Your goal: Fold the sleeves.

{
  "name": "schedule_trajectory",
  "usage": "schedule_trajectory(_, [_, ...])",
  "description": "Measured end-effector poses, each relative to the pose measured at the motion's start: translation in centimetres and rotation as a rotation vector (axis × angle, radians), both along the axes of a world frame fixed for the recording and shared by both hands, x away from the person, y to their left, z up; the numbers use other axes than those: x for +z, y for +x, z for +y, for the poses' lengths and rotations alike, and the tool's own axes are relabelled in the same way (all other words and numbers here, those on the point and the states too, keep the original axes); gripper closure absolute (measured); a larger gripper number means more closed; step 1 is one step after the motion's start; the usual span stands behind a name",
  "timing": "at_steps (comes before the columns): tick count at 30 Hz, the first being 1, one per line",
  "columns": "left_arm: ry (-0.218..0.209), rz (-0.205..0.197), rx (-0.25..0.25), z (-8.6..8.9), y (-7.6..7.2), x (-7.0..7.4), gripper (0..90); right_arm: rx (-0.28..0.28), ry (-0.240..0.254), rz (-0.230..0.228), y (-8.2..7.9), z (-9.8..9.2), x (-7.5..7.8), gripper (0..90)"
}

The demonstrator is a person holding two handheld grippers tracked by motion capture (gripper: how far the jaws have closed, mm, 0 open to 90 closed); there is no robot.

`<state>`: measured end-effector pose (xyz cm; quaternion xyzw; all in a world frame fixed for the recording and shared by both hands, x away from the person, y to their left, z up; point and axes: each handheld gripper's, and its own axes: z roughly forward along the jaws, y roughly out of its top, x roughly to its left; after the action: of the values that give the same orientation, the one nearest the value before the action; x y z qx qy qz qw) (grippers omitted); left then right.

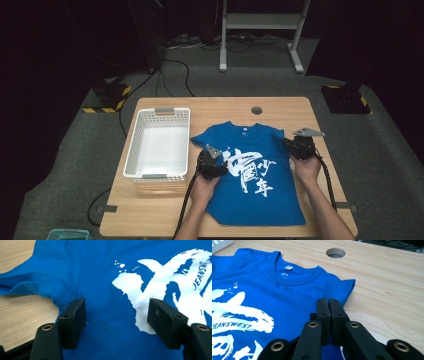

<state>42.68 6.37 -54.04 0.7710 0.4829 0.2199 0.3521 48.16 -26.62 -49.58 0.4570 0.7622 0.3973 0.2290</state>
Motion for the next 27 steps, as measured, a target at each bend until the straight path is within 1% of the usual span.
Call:
schedule_trajectory(8, [0.0,0.0,0.0,0.0,0.0,0.0,31.5,0.014,0.0,-0.005,0.0,0.5,0.1,87.8])
schedule_trajectory(16, [0.0,0.0,0.0,0.0,0.0,0.0,31.4,0.023,0.002,0.006,0.0,1.1,-0.1,87.7])
schedule_trajectory(27, [0.0,0.0,0.001,0.0,0.0,0.0,31.3,0.044,-0.013,0.016,0.2,2.1,-0.5,87.5])
